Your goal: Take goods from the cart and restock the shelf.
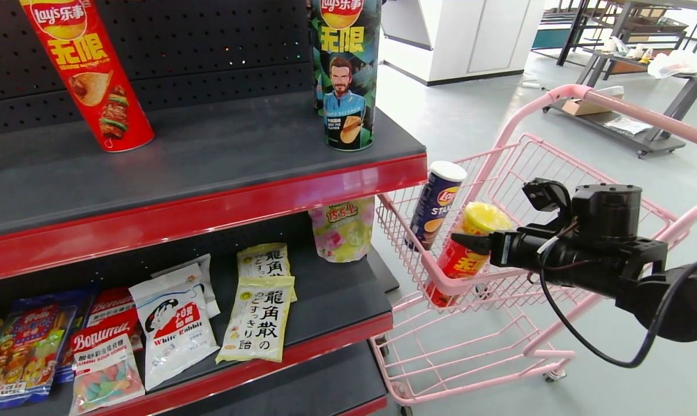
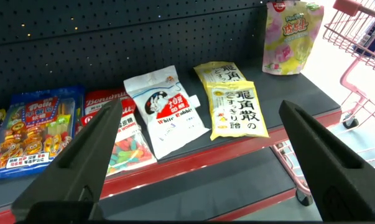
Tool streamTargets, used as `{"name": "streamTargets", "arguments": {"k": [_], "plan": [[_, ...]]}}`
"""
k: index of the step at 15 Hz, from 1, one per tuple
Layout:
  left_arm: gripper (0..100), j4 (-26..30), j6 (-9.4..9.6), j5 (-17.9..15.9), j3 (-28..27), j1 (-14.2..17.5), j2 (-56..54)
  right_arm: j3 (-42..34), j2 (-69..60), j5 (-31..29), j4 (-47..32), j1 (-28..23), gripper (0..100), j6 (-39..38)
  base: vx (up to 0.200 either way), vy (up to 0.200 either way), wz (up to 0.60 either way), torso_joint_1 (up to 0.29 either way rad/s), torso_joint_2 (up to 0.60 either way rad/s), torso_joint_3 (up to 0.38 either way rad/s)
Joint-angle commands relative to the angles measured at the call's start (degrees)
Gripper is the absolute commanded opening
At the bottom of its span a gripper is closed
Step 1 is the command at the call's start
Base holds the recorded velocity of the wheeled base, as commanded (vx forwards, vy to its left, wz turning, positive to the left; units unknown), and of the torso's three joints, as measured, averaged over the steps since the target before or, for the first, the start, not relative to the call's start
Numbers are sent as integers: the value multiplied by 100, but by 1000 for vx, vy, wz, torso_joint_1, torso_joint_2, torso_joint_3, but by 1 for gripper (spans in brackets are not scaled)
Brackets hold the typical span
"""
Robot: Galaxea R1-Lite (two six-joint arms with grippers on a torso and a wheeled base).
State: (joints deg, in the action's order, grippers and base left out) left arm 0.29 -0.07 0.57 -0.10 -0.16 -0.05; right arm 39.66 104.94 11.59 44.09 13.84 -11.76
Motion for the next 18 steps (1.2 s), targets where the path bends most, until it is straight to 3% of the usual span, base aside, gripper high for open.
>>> {"name": "streamTargets", "arguments": {"k": [1,3,4,11,16,18], "plan": [[100,-3,-1,4,1,-2,5,139,361,1,143,58,100,-80,0,0,0,0,0,0],[100,6,-1,13,1,-2,5,165,598,-8,477,111,100,-80,0,0,0,0,0,0],[100,-3,-10,4,1,-2,5,148,704,-26,671,190,0,-107,0,0,0,0,0,0],[100,6,-10,13,1,-2,5,77,510,-52,688,392,0,-230,0,0,0,0,0,0],[100,6,-10,13,1,-2,5,192,-659,-43,574,-223,0,315,0,0,0,0,0,0],[100,6,-10,4,1,-2,5,675,-1494,-34,-217,-408,0,368,0,0,0,0,0,0]]}}
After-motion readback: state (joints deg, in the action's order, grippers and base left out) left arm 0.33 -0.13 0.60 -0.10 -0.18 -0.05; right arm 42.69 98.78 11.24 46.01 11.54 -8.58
